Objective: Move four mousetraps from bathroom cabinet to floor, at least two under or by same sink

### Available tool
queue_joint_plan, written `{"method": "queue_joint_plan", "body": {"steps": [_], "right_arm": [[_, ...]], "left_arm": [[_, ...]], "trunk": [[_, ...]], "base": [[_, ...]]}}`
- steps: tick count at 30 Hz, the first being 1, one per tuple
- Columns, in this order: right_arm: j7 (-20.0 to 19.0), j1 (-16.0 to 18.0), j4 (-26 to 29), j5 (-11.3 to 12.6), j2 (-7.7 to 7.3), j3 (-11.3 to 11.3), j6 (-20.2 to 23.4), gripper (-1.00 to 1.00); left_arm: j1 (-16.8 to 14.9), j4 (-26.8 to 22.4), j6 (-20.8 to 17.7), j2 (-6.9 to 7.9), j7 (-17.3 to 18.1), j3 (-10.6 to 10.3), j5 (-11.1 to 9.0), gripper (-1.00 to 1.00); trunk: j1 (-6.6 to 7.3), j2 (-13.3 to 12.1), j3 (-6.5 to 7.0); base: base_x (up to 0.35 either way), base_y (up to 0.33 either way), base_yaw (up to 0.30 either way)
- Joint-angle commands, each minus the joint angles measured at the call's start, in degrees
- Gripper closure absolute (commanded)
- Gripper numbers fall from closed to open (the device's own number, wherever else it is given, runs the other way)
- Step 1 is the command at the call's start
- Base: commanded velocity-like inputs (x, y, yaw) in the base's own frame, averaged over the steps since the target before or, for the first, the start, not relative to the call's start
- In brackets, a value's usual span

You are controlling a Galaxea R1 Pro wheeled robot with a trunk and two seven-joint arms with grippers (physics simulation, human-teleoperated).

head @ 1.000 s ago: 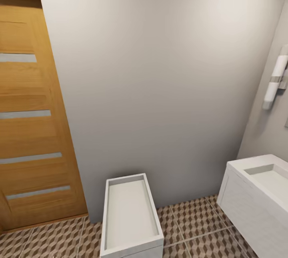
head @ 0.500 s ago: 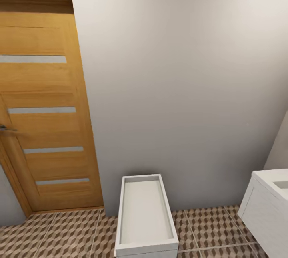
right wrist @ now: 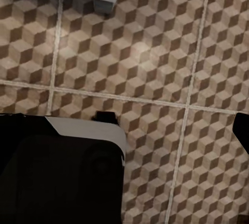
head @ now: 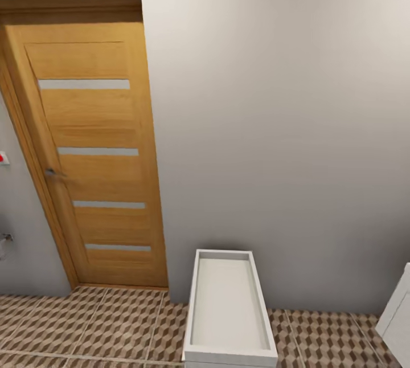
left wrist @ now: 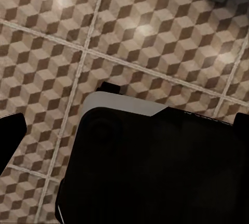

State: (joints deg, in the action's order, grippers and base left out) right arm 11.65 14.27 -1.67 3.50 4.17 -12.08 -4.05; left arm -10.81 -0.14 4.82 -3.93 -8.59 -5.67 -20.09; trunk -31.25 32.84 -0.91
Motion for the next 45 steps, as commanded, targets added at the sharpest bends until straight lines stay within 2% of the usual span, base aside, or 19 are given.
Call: {"method": "queue_joint_plan", "body": {"steps": [1, 45], "right_arm": [[0.2, 0.1, -0.2, 0.4, 0.04, -0.4, -0.3, -1.0], [0.1, 0.1, -0.2, 0.4, -0.05, -0.4, -0.4, -1.0]], "left_arm": [[0.0, 0.0, 0.2, -0.02, -0.2, -0.5, -0.5, -1.0], [0.1, 0.0, 0.2, 0.06, -0.1, -0.5, -0.5, -1.0]], "trunk": [[-0.25, 0.5, -0.28], [-9.91, 18.2, -8.18]], "base": [[0.0, 0.0, 0.295], [0.0, 0.0, 0.295]]}}
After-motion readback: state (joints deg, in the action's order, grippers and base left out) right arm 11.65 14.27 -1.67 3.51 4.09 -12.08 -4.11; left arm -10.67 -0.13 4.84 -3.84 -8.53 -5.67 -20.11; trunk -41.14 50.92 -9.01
